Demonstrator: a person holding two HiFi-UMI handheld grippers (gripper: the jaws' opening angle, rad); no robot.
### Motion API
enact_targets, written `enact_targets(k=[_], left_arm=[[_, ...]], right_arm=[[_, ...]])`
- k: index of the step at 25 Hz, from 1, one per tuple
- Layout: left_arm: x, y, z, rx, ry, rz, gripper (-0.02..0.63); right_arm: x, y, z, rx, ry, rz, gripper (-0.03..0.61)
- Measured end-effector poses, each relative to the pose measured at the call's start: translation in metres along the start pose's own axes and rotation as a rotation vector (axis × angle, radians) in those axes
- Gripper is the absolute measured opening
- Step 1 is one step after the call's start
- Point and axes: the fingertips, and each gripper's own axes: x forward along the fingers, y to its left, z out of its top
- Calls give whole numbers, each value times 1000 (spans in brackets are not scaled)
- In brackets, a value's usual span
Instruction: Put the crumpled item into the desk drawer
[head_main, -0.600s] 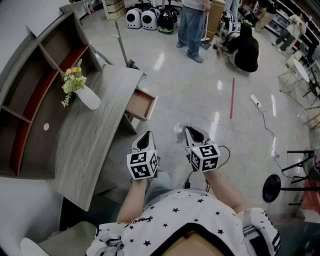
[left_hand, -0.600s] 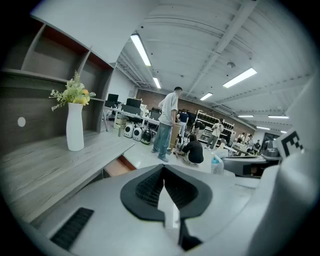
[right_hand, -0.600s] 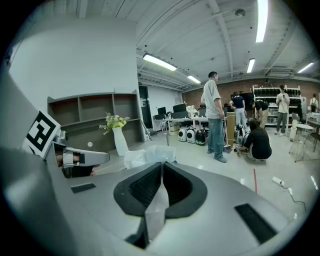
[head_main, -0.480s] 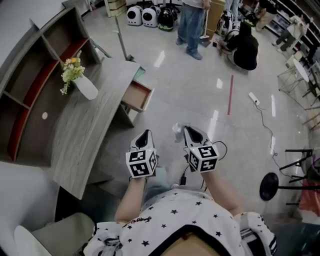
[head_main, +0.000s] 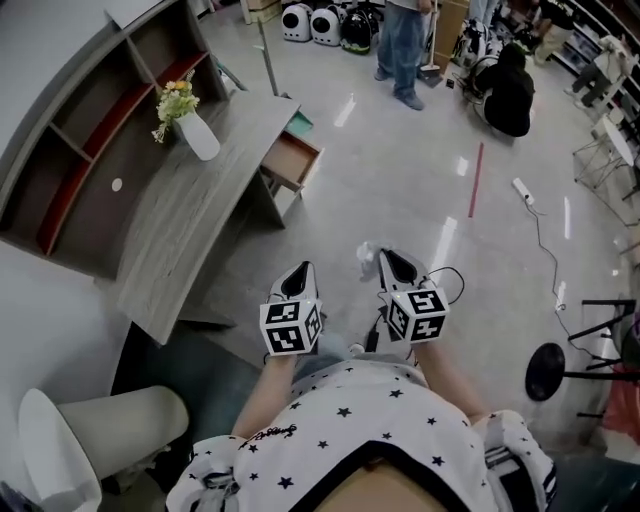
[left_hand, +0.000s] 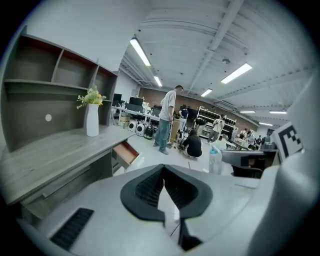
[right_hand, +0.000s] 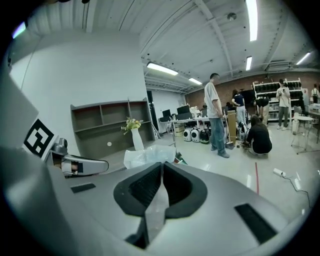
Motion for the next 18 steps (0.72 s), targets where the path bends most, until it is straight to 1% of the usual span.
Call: enact_targets(k=[5,10,18], left_arm=[[-15,5,-2,-4,-6,23,14],[-22,0,-1,-11,-19,31,14],[-26,-12,-12,-27,-13,52,14]], right_arm=[[-9,9,1,2,-12,15,8],[-16,11,-1,4,-13,30,8],[-24,4,-7,29,-17,65,9]])
